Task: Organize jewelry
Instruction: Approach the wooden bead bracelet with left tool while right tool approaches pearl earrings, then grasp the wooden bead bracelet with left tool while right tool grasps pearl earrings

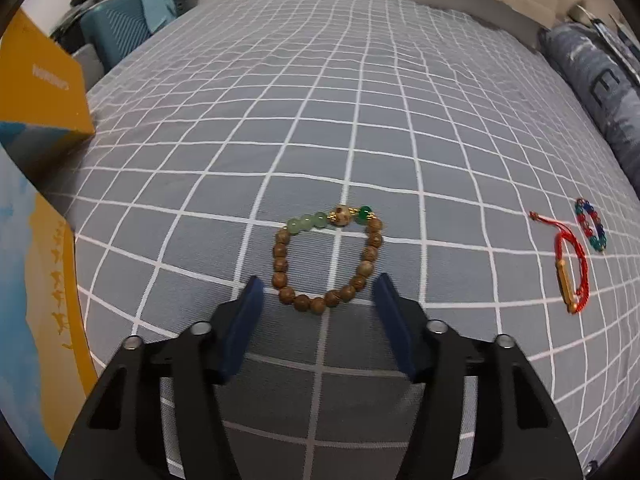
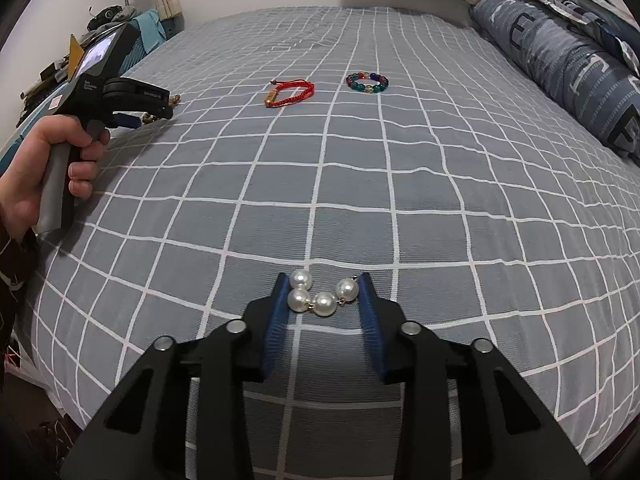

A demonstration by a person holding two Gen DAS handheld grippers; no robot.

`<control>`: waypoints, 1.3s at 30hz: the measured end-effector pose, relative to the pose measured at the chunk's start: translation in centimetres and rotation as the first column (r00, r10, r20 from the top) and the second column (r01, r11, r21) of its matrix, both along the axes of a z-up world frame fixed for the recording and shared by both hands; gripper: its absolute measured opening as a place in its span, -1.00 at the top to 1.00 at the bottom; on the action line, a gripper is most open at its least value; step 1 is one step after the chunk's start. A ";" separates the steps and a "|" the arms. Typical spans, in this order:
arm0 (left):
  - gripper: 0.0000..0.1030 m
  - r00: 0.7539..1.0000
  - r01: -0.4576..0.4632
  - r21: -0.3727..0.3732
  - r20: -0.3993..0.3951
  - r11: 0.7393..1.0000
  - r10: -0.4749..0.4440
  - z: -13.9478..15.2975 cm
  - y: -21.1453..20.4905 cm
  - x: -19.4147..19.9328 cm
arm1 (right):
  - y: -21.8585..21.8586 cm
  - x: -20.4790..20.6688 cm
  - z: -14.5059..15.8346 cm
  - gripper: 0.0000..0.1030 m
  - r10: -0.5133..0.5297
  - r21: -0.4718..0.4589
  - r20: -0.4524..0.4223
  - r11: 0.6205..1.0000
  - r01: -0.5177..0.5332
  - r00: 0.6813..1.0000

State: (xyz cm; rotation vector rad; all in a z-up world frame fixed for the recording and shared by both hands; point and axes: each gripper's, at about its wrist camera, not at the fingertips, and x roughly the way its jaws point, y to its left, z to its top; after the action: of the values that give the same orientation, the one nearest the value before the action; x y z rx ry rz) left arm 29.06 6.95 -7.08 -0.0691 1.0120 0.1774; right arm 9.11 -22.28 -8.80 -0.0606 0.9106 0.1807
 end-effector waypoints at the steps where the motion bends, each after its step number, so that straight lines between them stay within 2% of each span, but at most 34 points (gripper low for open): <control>1: 0.06 1.000 0.002 -0.002 -0.001 1.000 -0.002 0.1 -0.1 0.0 | 0.0 0.0 0.0 0.49 0.002 0.000 0.001 1.000 -0.002 1.000; 6: 0.25 1.000 -0.006 -0.018 -0.008 1.000 0.006 0.3 -0.1 -0.2 | 0.1 -0.2 -0.1 0.59 0.003 -0.002 0.008 1.000 -0.003 1.000; 9: 0.55 1.000 -0.006 -0.021 -0.009 1.000 0.005 0.4 -0.2 -0.5 | 0.2 -0.3 0.0 0.76 0.012 0.008 0.011 1.000 -0.012 1.000; 11: 0.86 1.000 -0.005 -0.026 -0.010 1.000 0.005 0.4 -0.1 -0.6 | 0.5 -0.4 0.1 0.79 0.017 -0.004 0.021 1.000 -0.017 1.000; 15: 0.85 1.000 0.002 -0.032 -0.009 0.999 -0.003 0.4 0.0 -0.8 | 0.8 -0.6 0.1 0.79 0.026 -0.029 0.037 0.999 -0.025 0.999; 39: 0.85 0.999 0.041 0.009 0.030 0.999 -0.041 3.5 -1.0 -2.6 | 0.4 -0.5 1.8 0.79 0.012 0.002 0.068 1.000 -0.012 0.998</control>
State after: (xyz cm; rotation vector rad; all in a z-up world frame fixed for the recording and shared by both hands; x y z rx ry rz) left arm 26.50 5.95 -3.54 -0.0431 0.9819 0.1426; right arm 8.64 -21.92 -6.96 -0.0699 0.8426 0.1898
